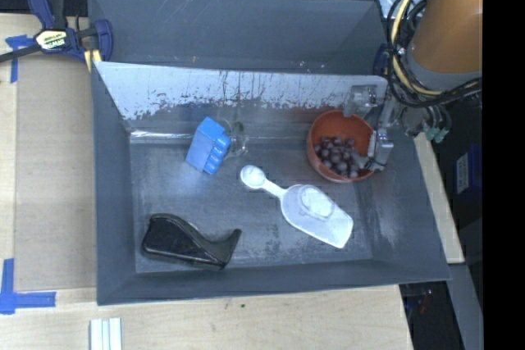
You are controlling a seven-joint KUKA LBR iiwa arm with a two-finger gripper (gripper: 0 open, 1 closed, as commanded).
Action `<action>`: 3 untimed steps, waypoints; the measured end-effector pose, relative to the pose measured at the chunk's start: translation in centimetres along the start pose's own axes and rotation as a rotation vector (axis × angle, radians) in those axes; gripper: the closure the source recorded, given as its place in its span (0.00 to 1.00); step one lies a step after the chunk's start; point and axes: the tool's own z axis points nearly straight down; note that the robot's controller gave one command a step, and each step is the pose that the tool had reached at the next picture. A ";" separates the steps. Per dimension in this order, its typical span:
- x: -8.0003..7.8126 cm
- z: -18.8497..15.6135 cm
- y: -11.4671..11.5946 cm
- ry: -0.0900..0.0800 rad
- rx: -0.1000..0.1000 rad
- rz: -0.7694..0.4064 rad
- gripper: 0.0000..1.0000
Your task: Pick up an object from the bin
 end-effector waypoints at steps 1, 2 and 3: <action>-0.2 -0.4 0.0 -0.008 0.001 -0.003 0.00; -2.3 13.0 -2.9 -0.004 -0.001 0.152 0.00; -1.1 7.4 -2.7 -0.026 0.001 0.213 0.00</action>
Offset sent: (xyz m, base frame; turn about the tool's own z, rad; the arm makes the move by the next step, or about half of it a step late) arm 0.0264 -0.0364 -0.1679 0.1909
